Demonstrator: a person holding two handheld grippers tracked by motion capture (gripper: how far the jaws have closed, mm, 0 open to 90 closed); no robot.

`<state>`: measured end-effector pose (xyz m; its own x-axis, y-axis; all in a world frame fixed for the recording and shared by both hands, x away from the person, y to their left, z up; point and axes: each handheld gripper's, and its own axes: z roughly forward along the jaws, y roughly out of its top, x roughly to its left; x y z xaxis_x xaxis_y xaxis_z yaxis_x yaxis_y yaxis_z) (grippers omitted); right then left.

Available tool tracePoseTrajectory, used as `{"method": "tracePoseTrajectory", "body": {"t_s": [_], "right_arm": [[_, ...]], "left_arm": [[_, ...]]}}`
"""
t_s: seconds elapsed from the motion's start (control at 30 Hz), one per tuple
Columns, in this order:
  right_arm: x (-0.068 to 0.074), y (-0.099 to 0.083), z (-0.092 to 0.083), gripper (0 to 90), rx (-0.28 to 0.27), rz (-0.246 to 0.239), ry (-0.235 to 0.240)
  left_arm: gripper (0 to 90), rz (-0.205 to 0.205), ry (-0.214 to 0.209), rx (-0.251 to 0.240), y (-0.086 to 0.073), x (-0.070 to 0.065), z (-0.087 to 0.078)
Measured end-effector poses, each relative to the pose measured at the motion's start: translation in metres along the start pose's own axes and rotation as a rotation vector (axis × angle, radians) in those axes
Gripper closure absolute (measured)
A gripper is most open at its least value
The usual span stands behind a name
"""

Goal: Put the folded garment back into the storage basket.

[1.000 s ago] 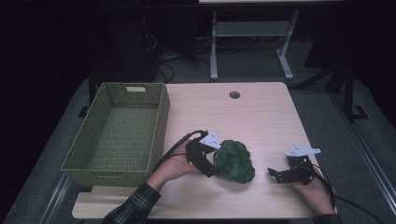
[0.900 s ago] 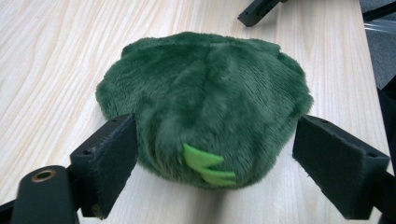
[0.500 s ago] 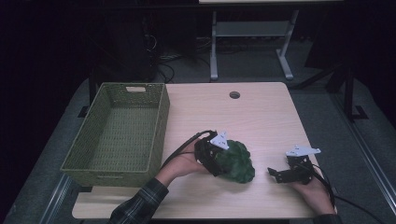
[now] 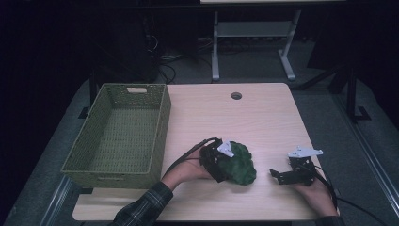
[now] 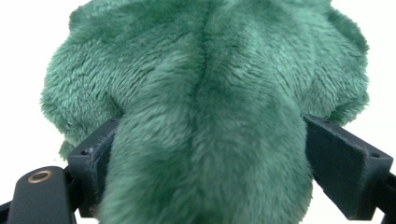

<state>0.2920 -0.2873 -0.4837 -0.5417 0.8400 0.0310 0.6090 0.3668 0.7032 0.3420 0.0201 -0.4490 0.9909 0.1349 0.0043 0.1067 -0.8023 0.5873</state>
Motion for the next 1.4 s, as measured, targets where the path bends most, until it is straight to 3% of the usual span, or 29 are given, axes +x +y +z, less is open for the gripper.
{"method": "tracePoseTrajectory", "body": {"t_s": [0.23, 0.5, 0.63, 0.8, 0.97, 1.13, 1.3, 1.4], "right_arm": [[0.000, 0.000, 0.000, 1.7, 0.000, 0.001, -0.001], [0.000, 0.000, 0.000, 1.8, 0.001, 0.001, -0.003], [0.000, 0.000, 0.000, 1.8, 0.001, 0.002, -0.004], [0.000, 0.000, 0.000, 1.8, 0.001, 0.003, -0.005], [0.000, 0.000, 0.000, 1.8, 0.002, 0.002, -0.005], [0.000, 0.000, 0.000, 1.8, 0.002, 0.005, -0.005], [0.000, 0.000, 0.000, 1.9, 0.002, 0.005, -0.005], [0.000, 0.001, 0.000, 1.9, 0.002, 0.005, -0.005]], "left_arm": [[12.8, 0.007, 0.014, 0.015, -0.002, 0.000, 0.005], [13.1, -0.016, -0.002, 0.020, -0.004, 0.003, 0.007], [14.0, -0.009, 0.018, 0.024, -0.004, 0.001, 0.009], [25.8, -0.004, 0.035, 0.030, -0.004, 0.002, 0.007], [37.3, -0.010, 0.027, 0.024, -0.005, 0.005, 0.004], [43.0, -0.032, 0.020, 0.011, -0.005, 0.007, 0.004], [53.0, -0.082, 0.009, -0.002, -0.005, 0.011, 0.001], [54.9, -0.086, 0.010, -0.007, -0.005, 0.011, -0.001]]}}
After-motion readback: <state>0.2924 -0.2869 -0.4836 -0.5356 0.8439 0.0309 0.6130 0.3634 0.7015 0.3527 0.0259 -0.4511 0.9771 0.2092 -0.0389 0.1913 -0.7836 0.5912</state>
